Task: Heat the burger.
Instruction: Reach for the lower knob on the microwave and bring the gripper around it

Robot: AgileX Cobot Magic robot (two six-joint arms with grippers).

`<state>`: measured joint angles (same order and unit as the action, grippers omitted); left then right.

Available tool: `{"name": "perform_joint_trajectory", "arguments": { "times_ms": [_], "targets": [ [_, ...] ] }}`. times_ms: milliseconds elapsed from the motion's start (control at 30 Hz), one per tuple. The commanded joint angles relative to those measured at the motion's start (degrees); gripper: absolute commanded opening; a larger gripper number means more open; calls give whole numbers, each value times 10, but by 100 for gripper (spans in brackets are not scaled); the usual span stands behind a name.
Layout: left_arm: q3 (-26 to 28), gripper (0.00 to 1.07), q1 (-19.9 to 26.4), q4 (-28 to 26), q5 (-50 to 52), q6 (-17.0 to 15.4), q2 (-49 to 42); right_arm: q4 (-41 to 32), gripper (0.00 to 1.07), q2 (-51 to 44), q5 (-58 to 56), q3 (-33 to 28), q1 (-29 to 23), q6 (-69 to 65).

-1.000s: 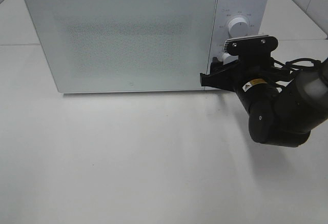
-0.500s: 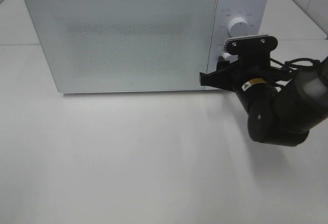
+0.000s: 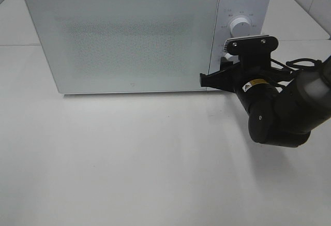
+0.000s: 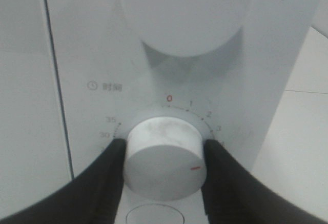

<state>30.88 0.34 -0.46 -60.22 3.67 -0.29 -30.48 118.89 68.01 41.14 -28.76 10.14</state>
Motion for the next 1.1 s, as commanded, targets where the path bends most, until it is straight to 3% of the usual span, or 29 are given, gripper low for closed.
{"name": "perform_joint_trajectory", "arguments": {
  "times_ms": [33,333,467,567,700,867,933,1100],
  "targets": [
    [0,98,1,1,9,-2,-9,40,10,-1,79,23,4,2],
    [0,98,1,1,9,-2,-9,50,10,-1,83,23,4,-150],
    [0,98,1,1,9,-2,-9,46,10,-1,83,23,4,-362],
    [0,98,1,1,9,-2,-9,46,10,-1,83,23,4,-433],
    [0,98,1,1,9,-2,-9,50,10,-1,98,23,4,-665],
    [0,98,1,1,9,-2,-9,49,10,-1,128,23,4,-789],
    [0,98,1,1,9,-2,-9,48,10,-1,142,23,4,-898],
    [0,98,1,1,9,-2,-9,48,9,-1,142,23,4,-917]
  ]
}}
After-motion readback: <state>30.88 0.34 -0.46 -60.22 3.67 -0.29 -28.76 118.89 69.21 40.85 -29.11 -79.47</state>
